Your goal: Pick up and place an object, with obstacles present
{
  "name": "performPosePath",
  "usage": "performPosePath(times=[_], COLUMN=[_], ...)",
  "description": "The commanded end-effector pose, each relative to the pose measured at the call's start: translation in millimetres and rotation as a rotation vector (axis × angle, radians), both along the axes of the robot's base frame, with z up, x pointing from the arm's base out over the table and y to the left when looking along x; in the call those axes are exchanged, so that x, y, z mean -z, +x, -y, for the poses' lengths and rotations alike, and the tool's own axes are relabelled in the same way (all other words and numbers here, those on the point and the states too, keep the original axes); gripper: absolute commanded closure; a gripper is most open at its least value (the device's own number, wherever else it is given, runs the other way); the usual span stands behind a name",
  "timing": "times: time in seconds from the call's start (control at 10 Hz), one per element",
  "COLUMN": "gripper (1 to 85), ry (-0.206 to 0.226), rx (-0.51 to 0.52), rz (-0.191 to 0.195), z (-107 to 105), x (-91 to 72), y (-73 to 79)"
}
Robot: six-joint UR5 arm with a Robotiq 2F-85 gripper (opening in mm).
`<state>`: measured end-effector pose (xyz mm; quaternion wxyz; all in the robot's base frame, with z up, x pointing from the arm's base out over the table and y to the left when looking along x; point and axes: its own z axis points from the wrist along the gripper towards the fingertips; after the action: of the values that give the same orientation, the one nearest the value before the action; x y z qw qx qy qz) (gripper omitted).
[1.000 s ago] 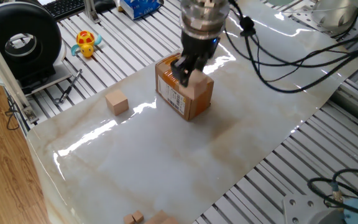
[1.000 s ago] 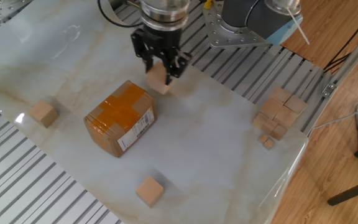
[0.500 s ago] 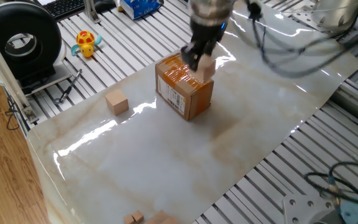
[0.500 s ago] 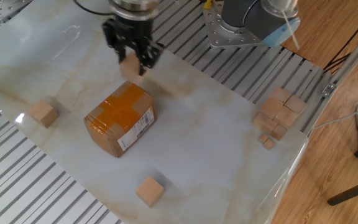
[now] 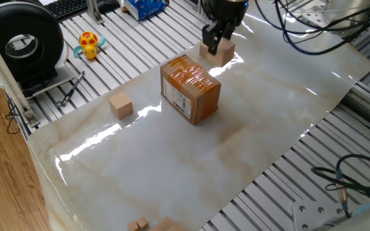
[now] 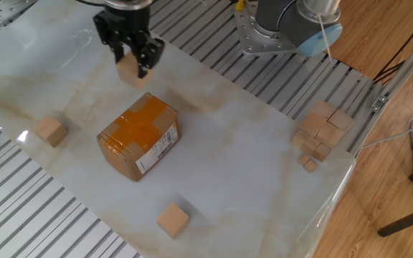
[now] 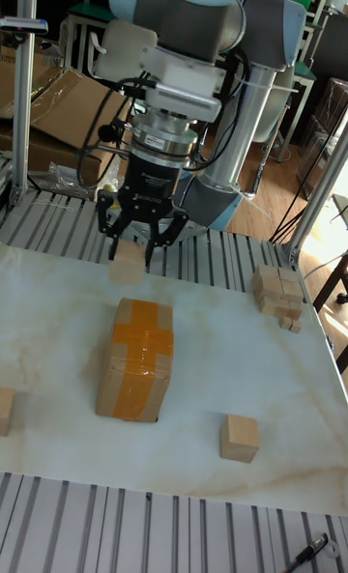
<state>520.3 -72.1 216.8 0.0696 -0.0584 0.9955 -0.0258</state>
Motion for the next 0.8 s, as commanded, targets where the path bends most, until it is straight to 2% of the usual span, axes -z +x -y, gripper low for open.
performPosePath(times=[0.0, 0.1, 0.4, 0.5, 0.6, 0.7], gripper=[84.3, 84.3, 84.3, 84.3, 84.3, 84.3], ry=[0.058, 0.059, 0.031, 0.012, -0.01, 0.005], rx=[-0.053, -0.088, -0.027, 0.019, 0.064, 0.062], rz=[0.015, 0.018, 0.026, 0.009, -0.02, -0.022], z=[40.9, 51.6, 61.0, 67.7, 58.5, 59.4], x=[-1.5, -0.8, -1.0, -0.4, -10.6, -14.2], y=[6.8, 5.8, 7.9, 3.3, 0.4, -2.0])
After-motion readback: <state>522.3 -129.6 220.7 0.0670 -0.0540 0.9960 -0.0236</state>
